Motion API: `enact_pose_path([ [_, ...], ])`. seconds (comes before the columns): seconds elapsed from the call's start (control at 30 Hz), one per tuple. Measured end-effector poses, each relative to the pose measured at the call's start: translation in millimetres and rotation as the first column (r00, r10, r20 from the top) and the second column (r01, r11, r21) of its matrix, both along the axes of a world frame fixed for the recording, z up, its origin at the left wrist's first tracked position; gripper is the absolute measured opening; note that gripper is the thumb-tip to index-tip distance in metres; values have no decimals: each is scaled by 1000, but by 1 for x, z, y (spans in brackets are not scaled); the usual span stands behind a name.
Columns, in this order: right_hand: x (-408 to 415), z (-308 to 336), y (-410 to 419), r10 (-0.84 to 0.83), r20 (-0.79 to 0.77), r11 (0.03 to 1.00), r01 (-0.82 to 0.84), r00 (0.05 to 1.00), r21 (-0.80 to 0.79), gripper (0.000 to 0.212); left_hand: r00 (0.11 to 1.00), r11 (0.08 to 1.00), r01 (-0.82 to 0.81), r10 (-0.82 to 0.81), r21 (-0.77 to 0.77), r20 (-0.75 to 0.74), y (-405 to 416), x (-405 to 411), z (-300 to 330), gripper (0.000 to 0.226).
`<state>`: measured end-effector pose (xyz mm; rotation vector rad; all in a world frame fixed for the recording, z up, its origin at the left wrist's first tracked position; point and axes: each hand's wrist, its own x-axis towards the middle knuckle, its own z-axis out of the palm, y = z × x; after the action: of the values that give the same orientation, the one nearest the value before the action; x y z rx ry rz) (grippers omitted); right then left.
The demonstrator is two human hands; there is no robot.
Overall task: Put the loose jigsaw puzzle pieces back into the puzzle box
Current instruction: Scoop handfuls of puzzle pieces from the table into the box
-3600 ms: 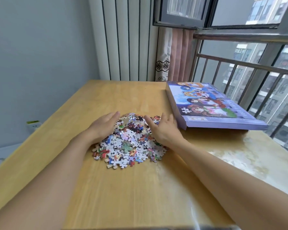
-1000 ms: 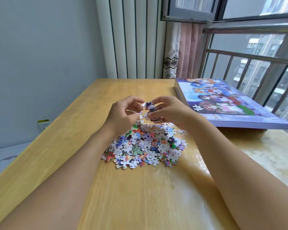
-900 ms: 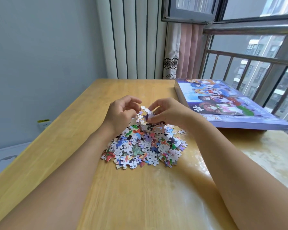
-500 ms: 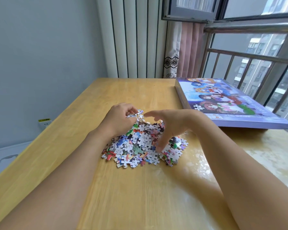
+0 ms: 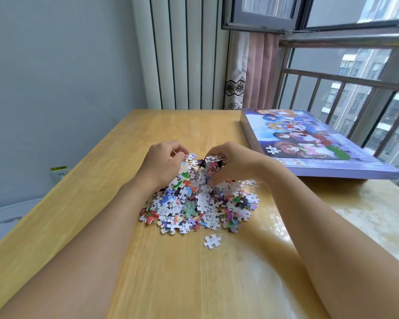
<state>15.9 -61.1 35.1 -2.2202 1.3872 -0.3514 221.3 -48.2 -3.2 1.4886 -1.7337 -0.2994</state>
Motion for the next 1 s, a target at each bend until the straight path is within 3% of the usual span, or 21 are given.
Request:
enact_pose_path([
  [0.2,-7,-5,-2,-208,369,973,154,906,172,17,999,1000,6,-7,-28,-33,2,-3,0,20],
  [0.37,-16,-2,14,-479,645,827,60,595,560,25,998,997,23,-27,-73,-48,4,-9,1,20],
  [0.47,-19,-1,27,-607,642,714,-33,468,700,27,998,996,28,-33,-83,-55,6,-9,-1,20],
  [0.57,-31,-5,42,-726,632,605,-183,270,774,14,996,994,43,-50,-105,-68,11,-17,1,19],
  [0.77,-54,-19,65,-823,568,543,-296,-2,786,27,987,983,103,-120,-155,-107,18,-47,22,17],
  [0.83,-67,-22,66,-836,547,535,-292,-46,793,33,980,976,186,-192,-113,-47,16,-64,33,18],
  [1.0,-102,-23,69,-842,527,537,-266,-115,801,41,887,930,364,-365,59,282,-3,-113,49,40],
])
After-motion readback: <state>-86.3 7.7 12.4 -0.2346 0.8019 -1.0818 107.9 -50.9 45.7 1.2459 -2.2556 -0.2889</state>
